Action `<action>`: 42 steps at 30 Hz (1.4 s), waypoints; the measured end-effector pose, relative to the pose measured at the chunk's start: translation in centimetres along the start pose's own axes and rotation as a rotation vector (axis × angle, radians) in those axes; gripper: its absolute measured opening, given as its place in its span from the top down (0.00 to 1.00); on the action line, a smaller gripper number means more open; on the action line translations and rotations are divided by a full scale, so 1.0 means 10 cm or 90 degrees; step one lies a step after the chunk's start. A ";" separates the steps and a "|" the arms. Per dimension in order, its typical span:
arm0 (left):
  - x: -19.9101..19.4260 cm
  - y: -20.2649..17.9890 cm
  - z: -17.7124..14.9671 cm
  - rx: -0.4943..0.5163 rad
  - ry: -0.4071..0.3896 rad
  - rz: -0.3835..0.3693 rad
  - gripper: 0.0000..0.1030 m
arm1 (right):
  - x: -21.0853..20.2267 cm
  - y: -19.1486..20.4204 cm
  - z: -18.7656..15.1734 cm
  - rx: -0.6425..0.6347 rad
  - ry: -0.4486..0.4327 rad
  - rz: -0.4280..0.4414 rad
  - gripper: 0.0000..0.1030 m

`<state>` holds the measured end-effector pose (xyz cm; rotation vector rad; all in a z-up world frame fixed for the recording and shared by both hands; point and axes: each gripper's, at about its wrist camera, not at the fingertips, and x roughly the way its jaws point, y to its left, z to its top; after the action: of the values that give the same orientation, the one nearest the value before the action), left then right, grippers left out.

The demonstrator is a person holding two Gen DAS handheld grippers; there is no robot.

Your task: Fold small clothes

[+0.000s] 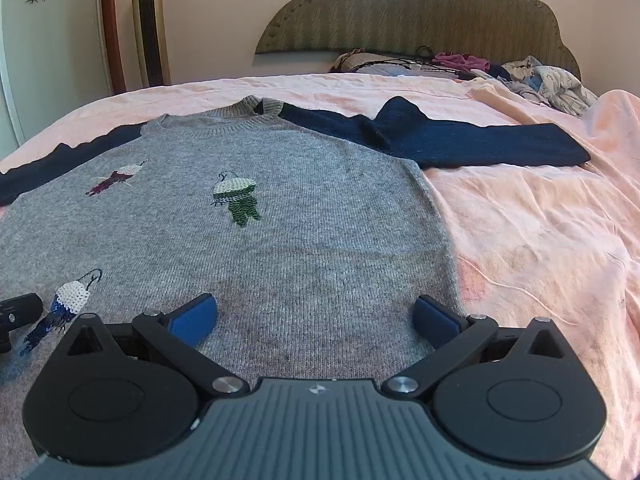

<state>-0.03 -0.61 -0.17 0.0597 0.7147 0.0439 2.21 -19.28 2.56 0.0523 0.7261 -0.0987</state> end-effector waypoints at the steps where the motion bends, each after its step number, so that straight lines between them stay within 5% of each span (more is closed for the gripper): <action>1: 0.00 -0.03 0.00 0.001 0.000 0.000 0.00 | 0.00 0.00 0.00 0.001 -0.001 0.001 0.00; 42: -0.02 0.03 0.00 -0.029 0.001 -0.026 0.00 | 0.00 0.00 0.00 0.001 0.000 0.001 0.00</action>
<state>-0.17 -0.28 0.03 0.0018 0.7165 0.0208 2.16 -19.24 2.57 0.0542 0.7253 -0.0981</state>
